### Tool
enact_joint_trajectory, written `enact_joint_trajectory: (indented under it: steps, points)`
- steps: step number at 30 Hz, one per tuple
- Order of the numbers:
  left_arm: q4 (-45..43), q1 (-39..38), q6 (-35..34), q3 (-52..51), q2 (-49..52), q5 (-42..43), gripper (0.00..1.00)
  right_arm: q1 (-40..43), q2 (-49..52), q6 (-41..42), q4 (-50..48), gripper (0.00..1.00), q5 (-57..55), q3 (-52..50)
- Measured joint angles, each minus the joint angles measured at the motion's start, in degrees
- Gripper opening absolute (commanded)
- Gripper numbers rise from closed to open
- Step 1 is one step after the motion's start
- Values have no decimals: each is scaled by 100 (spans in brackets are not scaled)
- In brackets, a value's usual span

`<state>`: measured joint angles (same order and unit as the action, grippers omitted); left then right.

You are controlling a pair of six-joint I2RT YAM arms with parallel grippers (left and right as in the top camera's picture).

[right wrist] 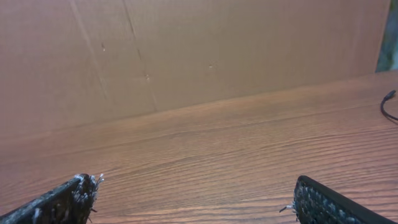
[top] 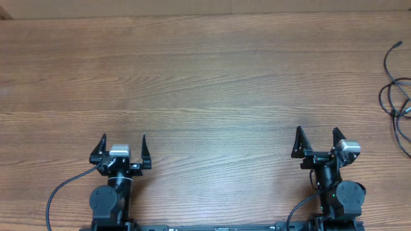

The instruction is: Untangle cables

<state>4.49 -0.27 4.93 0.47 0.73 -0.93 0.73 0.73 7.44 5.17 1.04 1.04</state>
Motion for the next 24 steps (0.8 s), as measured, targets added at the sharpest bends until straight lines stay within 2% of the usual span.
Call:
enact_joint_trajectory:
  steps: [6,15,24]
  points:
    - [0,2,0,0,0,-2,100,0,-2,-7,0,100,-15,0]
    - [0,2,0,0,0,-2,99,2,-2,-446,-81,100,-721,0]
    - [0,2,0,0,0,-2,100,2,-2,-555,-79,100,-721,0]
